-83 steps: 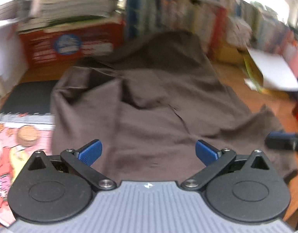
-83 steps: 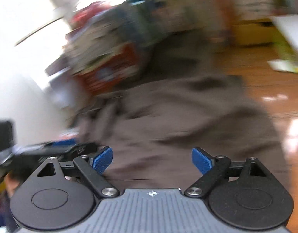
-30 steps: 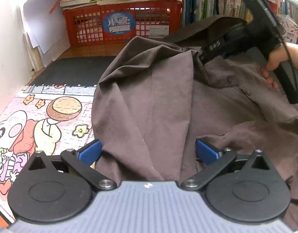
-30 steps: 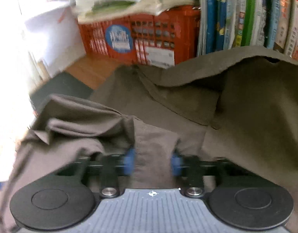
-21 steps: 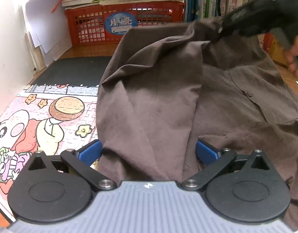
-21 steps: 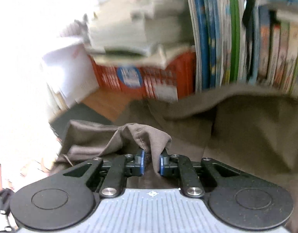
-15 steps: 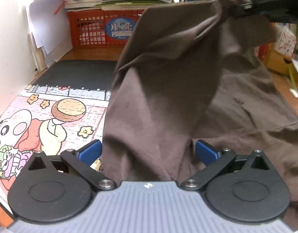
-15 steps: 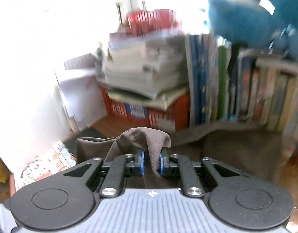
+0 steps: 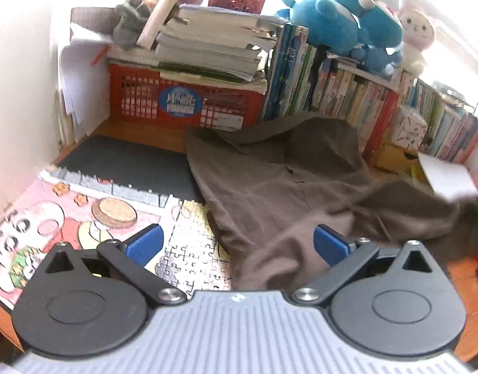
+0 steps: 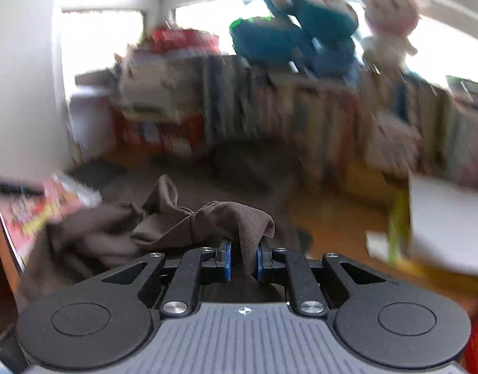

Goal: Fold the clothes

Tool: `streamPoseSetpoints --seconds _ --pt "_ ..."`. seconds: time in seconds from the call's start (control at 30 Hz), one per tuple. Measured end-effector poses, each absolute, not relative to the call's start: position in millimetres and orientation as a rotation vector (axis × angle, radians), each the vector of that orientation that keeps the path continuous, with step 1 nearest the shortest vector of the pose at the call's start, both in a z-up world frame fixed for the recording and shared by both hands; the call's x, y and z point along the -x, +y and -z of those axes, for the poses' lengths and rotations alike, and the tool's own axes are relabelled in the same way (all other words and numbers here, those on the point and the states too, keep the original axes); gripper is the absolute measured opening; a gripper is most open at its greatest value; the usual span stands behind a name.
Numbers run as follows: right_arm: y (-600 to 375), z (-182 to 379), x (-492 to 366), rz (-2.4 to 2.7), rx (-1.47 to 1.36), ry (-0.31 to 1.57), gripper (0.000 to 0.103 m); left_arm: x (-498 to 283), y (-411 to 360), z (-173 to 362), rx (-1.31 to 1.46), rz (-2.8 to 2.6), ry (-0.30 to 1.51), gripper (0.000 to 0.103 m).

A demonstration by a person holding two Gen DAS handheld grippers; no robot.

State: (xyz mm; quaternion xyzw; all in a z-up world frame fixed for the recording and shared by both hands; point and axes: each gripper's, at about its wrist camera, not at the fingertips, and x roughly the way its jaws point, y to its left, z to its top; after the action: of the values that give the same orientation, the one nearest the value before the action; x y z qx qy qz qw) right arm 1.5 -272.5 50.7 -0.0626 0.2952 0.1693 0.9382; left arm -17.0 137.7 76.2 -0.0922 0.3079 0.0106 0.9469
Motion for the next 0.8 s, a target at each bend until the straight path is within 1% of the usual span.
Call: streamPoseSetpoints --seconds 0.07,0.1,0.13,0.17,0.23,0.27,0.33,0.4,0.5,0.57,0.7,0.8 --pt "-282 -26 4 -0.317 0.099 0.676 0.018 16 125 -73 0.168 0.005 0.648 0.103" --pt "-285 -14 5 -0.302 0.086 0.712 0.021 16 118 -71 0.160 0.021 0.658 0.103" --pt "-288 -4 6 -0.286 0.080 0.743 0.028 15 112 -69 0.151 0.037 0.668 0.103" --pt "-290 0 8 -0.273 0.082 0.755 0.032 15 106 -67 0.142 0.053 0.679 0.103" --pt "-294 -1 15 -0.252 0.079 0.741 0.048 14 93 -63 0.124 0.085 0.699 0.103" --pt "-296 -4 18 -0.247 0.078 0.727 0.054 13 84 -57 0.099 0.092 0.710 0.103" --pt "-296 -24 22 -0.254 0.093 0.670 0.082 7 70 -42 0.033 0.064 0.739 0.103" --pt "-294 -46 24 -0.277 0.121 0.612 0.094 2 65 -28 0.000 0.036 0.770 0.103" --pt "-283 -72 18 -0.364 0.109 0.531 0.094 1 74 -12 0.011 0.006 0.816 0.103" --pt "-266 -78 -1 -0.461 0.033 0.524 0.094 2 86 -3 0.028 -0.027 0.845 0.103" --pt "-200 -62 -56 -0.689 -0.096 0.623 0.093 8 106 6 0.093 -0.031 0.870 0.103" --pt "-136 -43 -87 -0.817 -0.024 0.715 0.091 16 112 4 0.087 -0.040 0.856 0.103"
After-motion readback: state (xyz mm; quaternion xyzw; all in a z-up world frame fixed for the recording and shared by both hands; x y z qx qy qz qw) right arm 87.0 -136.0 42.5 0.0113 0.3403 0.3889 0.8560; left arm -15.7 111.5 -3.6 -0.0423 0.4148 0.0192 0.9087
